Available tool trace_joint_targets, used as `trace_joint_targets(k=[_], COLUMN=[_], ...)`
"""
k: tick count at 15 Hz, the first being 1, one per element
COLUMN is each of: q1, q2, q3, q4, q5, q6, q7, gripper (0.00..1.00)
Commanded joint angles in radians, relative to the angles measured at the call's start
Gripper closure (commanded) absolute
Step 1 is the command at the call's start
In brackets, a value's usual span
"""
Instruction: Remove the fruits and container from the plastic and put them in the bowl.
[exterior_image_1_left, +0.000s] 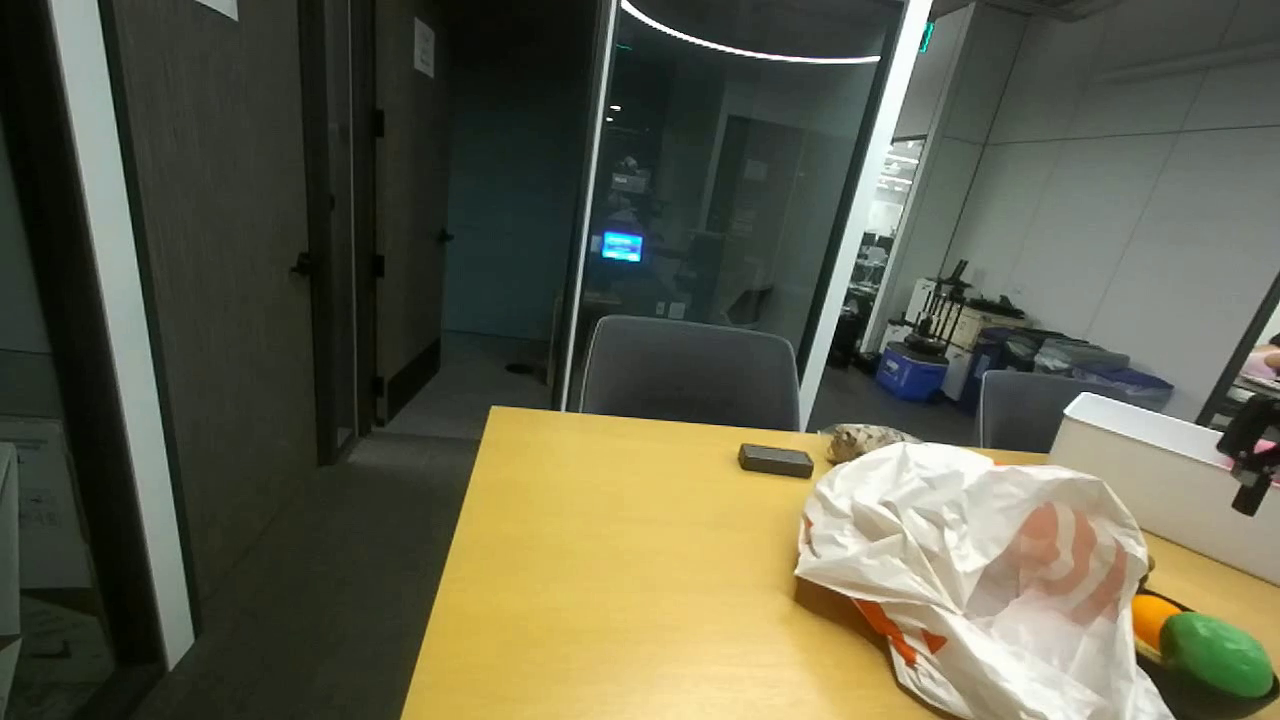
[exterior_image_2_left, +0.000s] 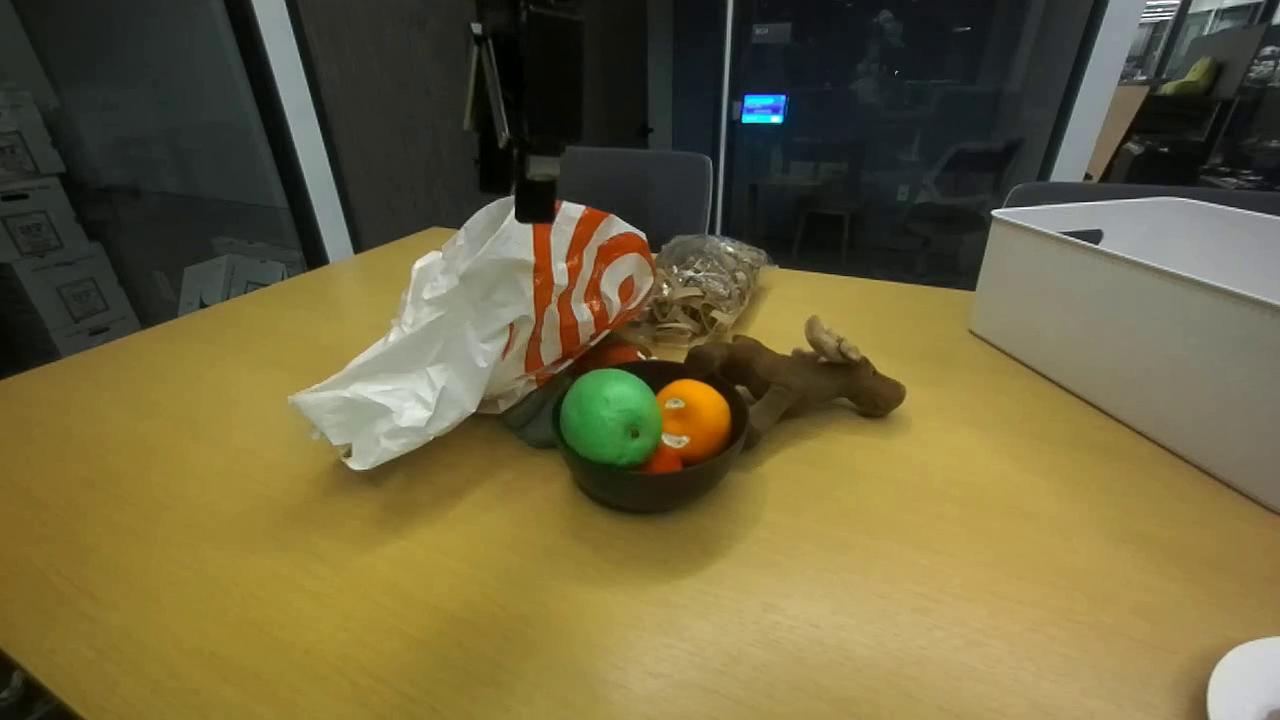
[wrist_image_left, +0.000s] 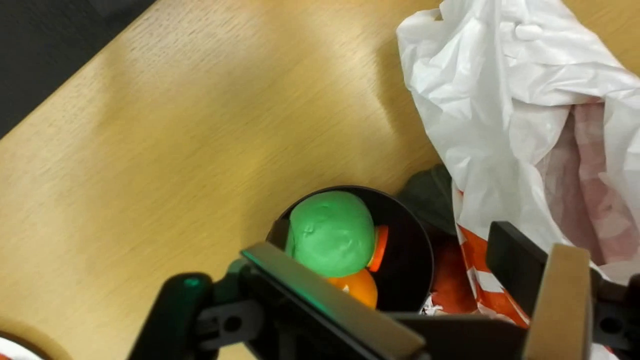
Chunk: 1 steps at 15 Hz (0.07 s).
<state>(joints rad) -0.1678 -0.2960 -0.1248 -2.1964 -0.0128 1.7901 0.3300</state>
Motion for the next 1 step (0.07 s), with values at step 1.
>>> trace_joint_targets(k=[1], q1=[-0.006], q2=[0.002], q3=[0.004], q4=[0.002], q5=[0.002], q6=[-0.002], q7=[-0.004], gripper=[0.00])
